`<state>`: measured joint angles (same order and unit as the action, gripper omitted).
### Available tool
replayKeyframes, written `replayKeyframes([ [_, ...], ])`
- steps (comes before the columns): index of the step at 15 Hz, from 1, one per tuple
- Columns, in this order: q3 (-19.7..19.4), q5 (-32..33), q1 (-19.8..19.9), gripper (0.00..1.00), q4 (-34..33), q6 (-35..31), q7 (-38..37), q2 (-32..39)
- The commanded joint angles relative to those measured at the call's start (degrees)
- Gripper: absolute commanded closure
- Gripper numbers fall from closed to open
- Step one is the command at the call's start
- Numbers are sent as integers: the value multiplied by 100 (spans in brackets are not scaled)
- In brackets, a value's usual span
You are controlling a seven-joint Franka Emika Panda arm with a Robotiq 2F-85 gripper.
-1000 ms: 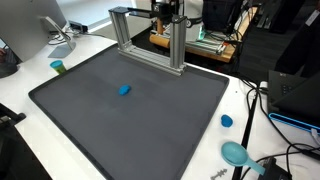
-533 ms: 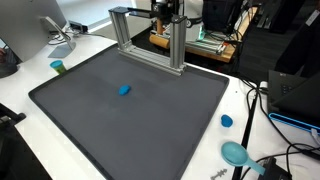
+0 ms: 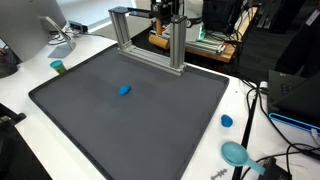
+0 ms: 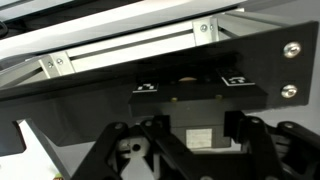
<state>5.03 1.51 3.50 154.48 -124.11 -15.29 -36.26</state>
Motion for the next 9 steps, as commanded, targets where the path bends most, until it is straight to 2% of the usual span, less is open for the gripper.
replayKeyframes([
  [1,102,65,14,44,22,-13,-149,51],
  [2,123,91,24,19,60,-19,-164,18],
  [3,150,121,38,17,97,-31,-193,-18],
  [4,183,153,48,11,137,-25,-224,-57],
  [5,232,200,70,15,178,-19,-285,-99],
  [6,279,253,93,43,200,-26,-359,-116],
  [8,357,369,136,42,230,-25,-518,-130],
  [9,400,435,165,48,218,-35,-617,-136],
])
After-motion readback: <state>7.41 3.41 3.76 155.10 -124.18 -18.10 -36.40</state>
